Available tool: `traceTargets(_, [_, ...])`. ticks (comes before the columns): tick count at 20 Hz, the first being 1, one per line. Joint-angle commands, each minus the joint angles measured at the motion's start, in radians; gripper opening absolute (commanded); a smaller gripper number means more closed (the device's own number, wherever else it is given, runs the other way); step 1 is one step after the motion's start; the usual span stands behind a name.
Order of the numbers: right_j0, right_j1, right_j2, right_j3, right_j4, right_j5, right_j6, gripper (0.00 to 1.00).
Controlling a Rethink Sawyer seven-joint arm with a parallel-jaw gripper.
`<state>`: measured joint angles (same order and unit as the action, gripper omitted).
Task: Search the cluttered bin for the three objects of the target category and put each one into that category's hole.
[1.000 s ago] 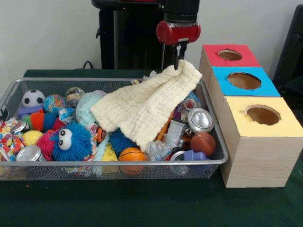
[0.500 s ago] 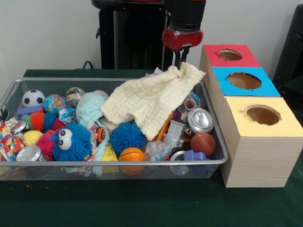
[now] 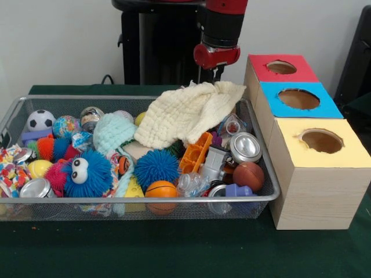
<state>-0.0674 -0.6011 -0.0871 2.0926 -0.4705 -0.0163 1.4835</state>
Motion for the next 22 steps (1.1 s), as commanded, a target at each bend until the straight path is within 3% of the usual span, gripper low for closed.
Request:
traceTargets(1, [-0.007, 0.041, -0.003, -0.015, 0.057, -0.044, 0.217, 0.00])
traceTargets(7, [-0.031, -0.008, 0.058, -0.026, 0.082, 0.016, 0.199, 0.00])
traceTargets(14, [-0.090, -0.050, 0.143, -0.105, 0.131, 0.149, 0.138, 0.00])
traceTargets(22, [-0.148, -0.033, 0.199, -0.172, 0.097, 0.106, 0.104, 0.00])
